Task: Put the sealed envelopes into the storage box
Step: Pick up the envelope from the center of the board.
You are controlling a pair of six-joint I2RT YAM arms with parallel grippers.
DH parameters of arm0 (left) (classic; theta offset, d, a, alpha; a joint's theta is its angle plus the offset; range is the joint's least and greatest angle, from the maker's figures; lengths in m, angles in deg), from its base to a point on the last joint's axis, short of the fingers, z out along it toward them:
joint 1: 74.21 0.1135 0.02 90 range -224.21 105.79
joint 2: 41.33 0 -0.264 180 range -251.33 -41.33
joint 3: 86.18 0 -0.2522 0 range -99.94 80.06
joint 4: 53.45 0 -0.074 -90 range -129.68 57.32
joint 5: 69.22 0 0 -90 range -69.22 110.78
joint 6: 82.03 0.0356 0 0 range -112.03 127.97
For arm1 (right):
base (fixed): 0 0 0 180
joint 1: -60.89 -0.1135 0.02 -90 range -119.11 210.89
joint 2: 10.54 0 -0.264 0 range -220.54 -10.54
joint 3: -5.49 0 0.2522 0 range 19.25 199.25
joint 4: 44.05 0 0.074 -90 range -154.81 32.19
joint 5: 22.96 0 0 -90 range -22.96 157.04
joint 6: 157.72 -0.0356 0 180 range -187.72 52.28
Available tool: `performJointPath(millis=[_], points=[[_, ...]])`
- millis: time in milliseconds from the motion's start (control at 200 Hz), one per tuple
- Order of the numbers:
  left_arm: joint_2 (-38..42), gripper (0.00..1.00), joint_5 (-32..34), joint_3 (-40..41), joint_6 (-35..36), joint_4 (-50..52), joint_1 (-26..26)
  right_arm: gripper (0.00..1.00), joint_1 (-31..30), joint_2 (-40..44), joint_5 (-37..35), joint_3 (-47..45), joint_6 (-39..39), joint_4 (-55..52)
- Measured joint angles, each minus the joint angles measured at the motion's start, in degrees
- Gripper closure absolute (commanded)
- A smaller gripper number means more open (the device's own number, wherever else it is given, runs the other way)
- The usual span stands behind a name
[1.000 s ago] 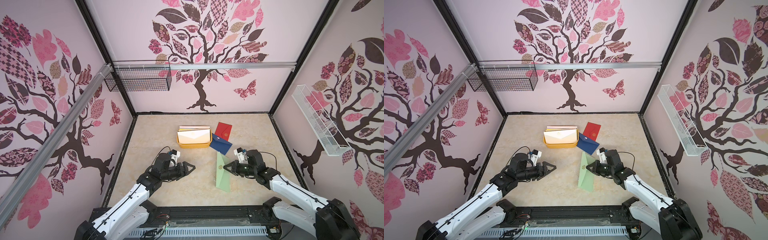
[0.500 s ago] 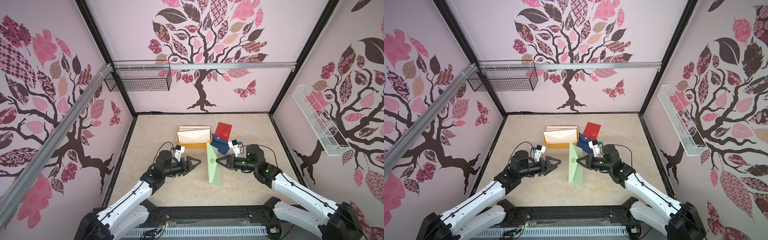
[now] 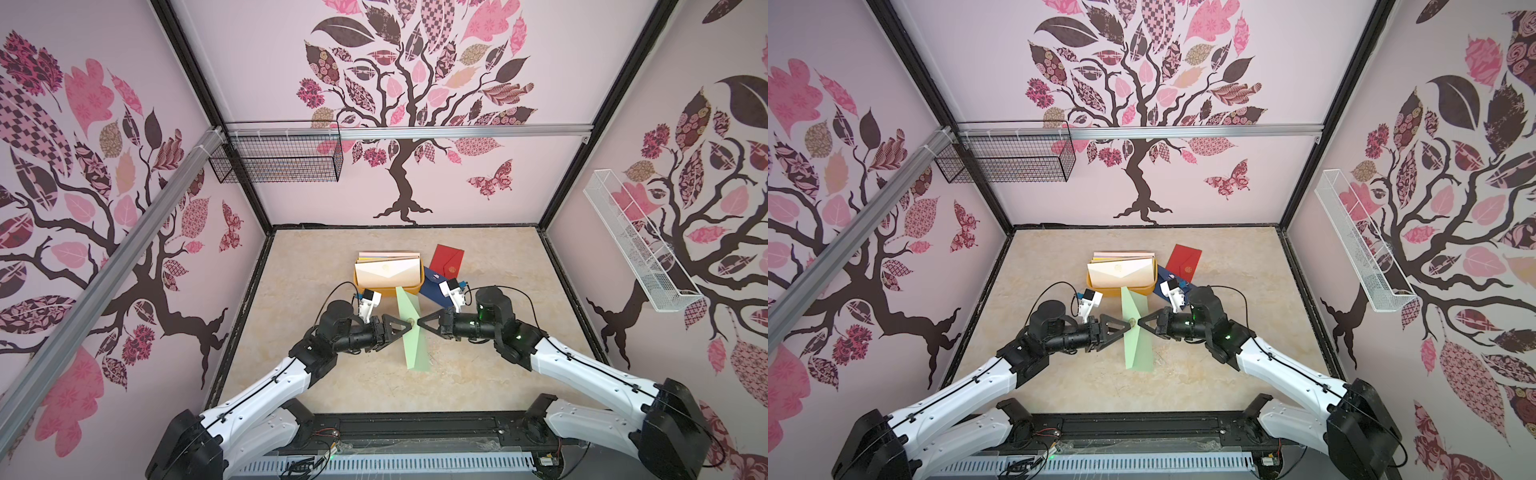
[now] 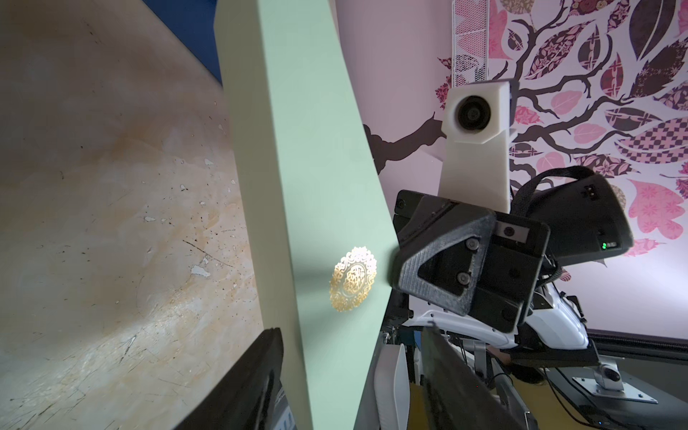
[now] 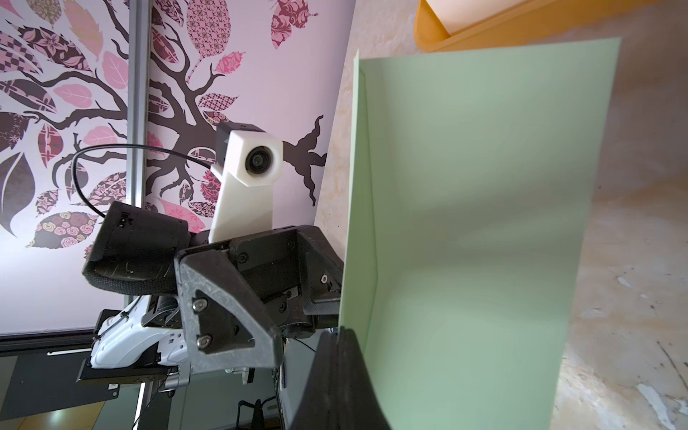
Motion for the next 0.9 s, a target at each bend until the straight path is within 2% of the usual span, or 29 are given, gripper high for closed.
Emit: performJointPath(millis=[165,495,680,800,900], points=[[-0.3,0.54,0.3,0.0,-0.3,-0.2,0.0,1.0,-0.8,-0.4,-0.2,0.3,-0.3,1.0],[-0.2,0.84,1.8,-0.1,-0.1,1.2,0.0,1.0,-0.9,-0.4,-1.0,0.3,-0.3,1.1],[0.7,0.92,2.2,-1.0,0.9,3.4,0.0,1.0,-0.9,-0.4,-1.5,0.3,0.1,0.2],[1.4,1.0,2.8,-3.2,3.4,7.0,-0.1,0.67,-1.0,-0.4,-2.2,0.4,1.9,-2.1],[1.3,1.0,5.0,-7.2,8.0,13.9,-0.1,0.56,-1.1,-0.3,-5.1,1.8,5.4,-8.3]])
